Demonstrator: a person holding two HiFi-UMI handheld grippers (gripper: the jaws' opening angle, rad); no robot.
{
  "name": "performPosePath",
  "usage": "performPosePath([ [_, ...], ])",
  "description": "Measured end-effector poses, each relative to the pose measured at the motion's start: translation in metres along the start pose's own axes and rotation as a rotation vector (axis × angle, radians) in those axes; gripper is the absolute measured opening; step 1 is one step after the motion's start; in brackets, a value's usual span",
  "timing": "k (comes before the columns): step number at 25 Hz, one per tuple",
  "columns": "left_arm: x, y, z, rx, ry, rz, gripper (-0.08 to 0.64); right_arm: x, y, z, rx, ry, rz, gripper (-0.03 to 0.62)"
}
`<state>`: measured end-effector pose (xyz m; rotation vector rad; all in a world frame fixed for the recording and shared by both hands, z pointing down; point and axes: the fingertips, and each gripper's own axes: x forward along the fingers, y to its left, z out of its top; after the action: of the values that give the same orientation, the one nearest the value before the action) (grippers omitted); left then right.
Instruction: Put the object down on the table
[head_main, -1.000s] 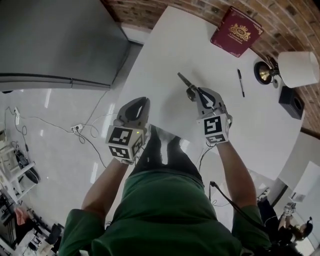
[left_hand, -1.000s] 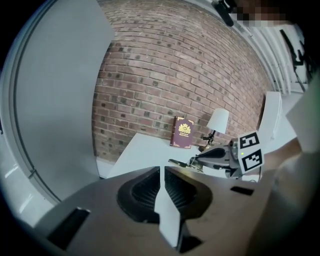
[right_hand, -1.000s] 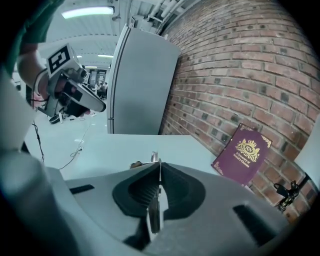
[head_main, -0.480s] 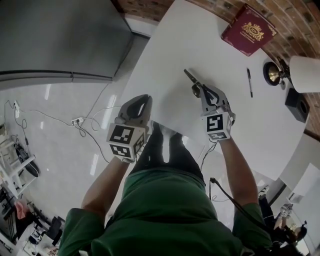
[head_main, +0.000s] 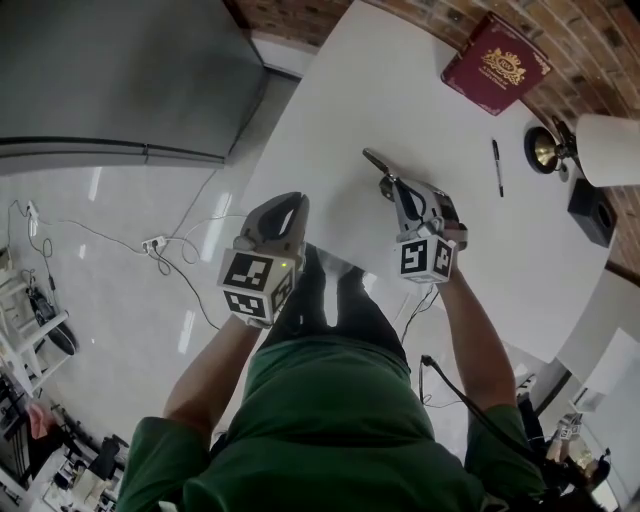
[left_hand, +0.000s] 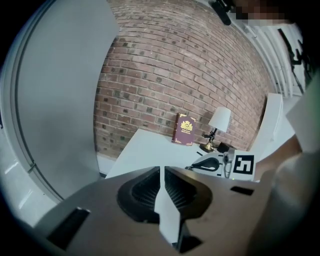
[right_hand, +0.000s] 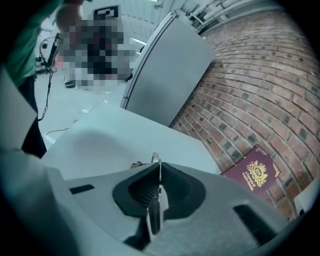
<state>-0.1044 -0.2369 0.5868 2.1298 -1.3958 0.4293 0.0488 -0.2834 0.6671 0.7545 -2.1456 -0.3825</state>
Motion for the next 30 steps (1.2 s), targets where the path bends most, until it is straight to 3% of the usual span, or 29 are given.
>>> performPosePath([
  [9,-0.013,-0.007,-0.008,0.001,0.001,0.005,0.025,0.002,0.016,-0.004,-0.099,0.031,-0.012,0.019],
  [15,-0.020,-0.013,-0.012,0.000,-0.014,0.011,0.025,0.003,0.033,-0.014,-0.122,0.067,0.016,0.062],
  [22,-0.032,-0.016,-0.012,0.016,-0.035,0.011,0.025,-0.018,0.027,0.004,-0.022,0.021,-0.007,0.098],
  [30,-0.041,-0.027,0.020,0.057,-0.109,0.005,0.025,-0.065,-0.030,0.051,0.175,-0.093,-0.144,0.098],
])
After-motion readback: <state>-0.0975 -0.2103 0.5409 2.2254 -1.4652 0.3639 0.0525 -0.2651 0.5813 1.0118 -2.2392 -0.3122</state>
